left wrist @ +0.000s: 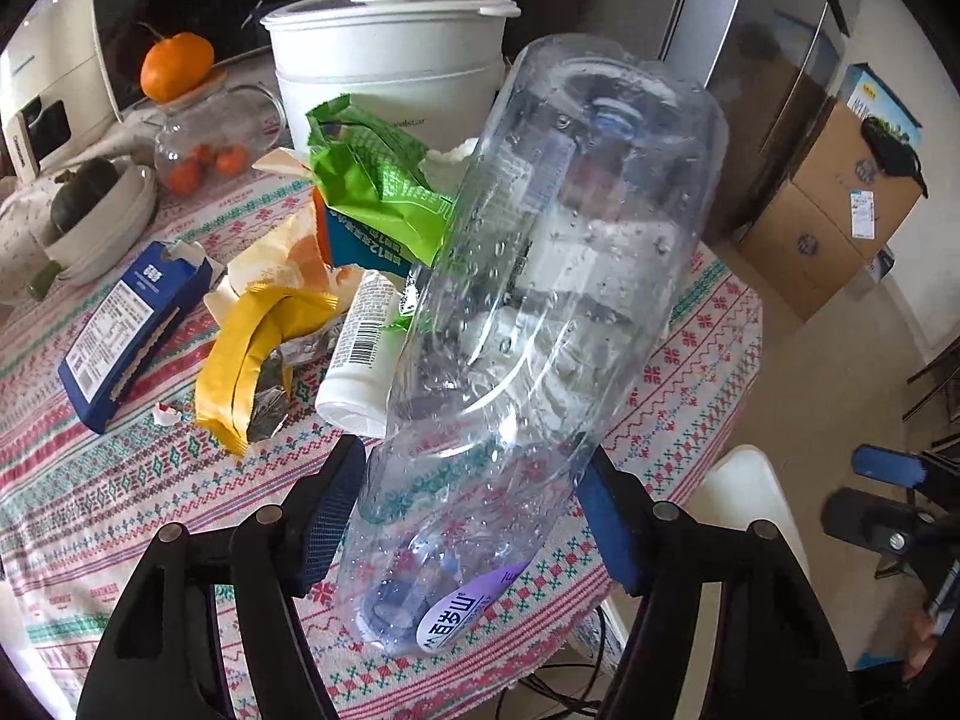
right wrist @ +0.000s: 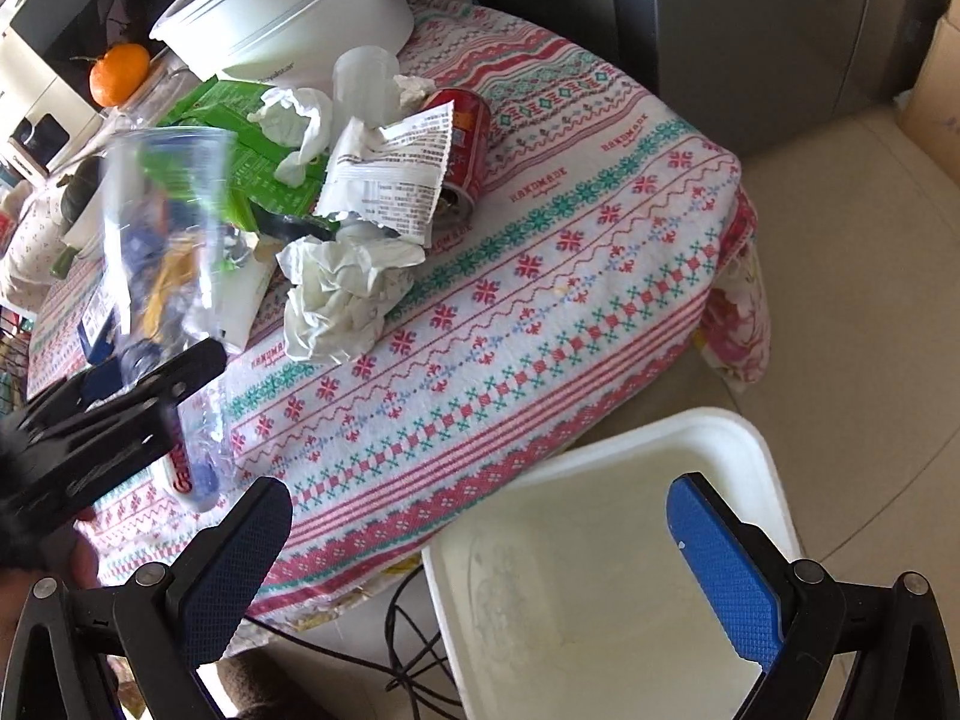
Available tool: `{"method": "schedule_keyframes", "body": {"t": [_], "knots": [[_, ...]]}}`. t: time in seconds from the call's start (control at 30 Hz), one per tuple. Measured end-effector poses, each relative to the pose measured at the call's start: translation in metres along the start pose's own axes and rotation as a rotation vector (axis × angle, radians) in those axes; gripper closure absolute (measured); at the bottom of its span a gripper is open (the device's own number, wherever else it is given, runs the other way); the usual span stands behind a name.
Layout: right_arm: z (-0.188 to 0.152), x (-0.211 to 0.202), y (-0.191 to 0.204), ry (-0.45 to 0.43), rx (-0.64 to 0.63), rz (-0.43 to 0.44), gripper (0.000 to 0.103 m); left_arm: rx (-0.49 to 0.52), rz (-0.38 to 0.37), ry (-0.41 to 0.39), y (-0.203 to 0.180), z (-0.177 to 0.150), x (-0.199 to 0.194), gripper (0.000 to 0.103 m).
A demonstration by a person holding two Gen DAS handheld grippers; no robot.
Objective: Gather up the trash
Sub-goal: 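Lift the clear bottle with the left gripper while the right gripper grasps the crumpled tissue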
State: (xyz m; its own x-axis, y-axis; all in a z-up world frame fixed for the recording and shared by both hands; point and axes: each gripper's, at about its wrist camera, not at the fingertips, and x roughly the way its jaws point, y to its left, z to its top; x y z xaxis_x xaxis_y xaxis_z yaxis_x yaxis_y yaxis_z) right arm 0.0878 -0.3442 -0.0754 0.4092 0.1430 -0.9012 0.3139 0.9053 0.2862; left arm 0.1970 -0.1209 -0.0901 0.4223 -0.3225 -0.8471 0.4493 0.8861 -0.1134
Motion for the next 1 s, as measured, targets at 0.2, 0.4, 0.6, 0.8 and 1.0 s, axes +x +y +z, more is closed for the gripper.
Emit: {"method": "schedule_keyframes", "body": {"t": [0.2, 0.4, 0.6, 0.8, 1.0], "knots": [[0.016, 0.022, 0.013, 0.017, 0.020, 0.016, 0.008, -0.091, -0.036, -0.038, 0.017, -0.014, -0.035, 0.032], [0.033, 0.066, 0.031, 0.066, 0.066, 0.041, 0.016, -0.135, -0.029, -0.056, 0.041, -0.028, -0.055, 0.032], [0.044, 0.108, 0.041, 0.059, 0.137, 0.134, 0.029, -0.186, -0.014, -0.048, 0.065, -0.031, -0.058, 0.032], [0.045, 0.135, 0.047, 0.017, 0.185, 0.167, 0.032, -0.211, -0.020, -0.052, 0.075, -0.030, -0.061, 0.032], [0.050, 0.138, 0.056, -0.014, 0.144, 0.107, 0.060, -0.221, -0.009, -0.058, 0.080, -0.031, -0.064, 0.032]]}}
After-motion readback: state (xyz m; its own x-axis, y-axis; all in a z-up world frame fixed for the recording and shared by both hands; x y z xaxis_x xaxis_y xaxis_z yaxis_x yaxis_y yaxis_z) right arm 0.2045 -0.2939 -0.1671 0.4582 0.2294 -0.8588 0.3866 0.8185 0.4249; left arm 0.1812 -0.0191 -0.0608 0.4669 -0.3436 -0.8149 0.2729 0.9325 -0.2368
